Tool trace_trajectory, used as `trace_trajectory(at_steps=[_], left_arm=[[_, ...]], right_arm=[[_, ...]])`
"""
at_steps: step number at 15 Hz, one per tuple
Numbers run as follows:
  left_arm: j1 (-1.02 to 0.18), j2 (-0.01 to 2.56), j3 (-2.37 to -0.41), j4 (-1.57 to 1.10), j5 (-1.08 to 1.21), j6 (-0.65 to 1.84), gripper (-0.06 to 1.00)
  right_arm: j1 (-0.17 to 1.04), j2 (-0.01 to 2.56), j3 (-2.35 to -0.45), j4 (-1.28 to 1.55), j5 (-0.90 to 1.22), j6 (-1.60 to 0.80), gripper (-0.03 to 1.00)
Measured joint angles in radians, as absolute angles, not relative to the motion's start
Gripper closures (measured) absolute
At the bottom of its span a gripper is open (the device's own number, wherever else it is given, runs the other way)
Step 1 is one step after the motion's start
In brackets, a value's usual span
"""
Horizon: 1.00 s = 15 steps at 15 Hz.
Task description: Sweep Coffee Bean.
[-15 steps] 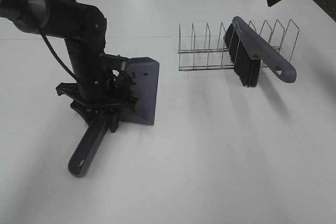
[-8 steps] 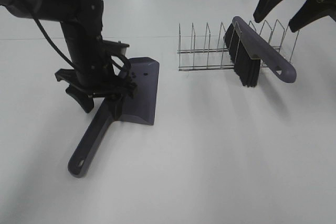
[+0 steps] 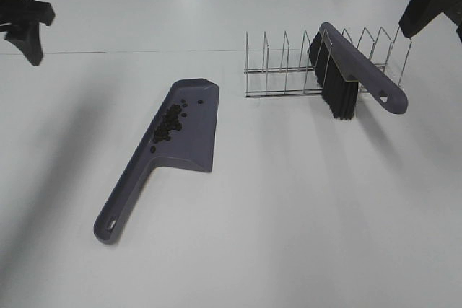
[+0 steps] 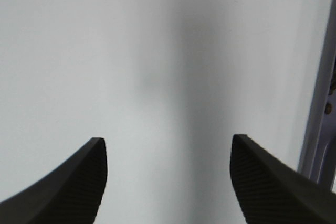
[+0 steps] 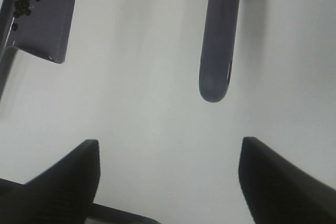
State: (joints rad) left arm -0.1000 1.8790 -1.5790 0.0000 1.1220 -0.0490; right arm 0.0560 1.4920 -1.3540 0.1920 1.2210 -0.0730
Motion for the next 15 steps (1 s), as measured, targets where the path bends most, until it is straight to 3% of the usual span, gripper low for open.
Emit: trace_trajectory(at_steps=[8,15], left_arm=[[-0.023,1.302,-1.089,0.032,1.045,-0.041,0.33],[-0.023,0.698,-0.754,0.056,1.044,-0.043,0.33]], right_arm=[[0.056,0.991,-1.071,0.150,1.224,-0.076,0.31],[0.056,0.384,-0.651,0.143,1.227,-0.074,0.31]])
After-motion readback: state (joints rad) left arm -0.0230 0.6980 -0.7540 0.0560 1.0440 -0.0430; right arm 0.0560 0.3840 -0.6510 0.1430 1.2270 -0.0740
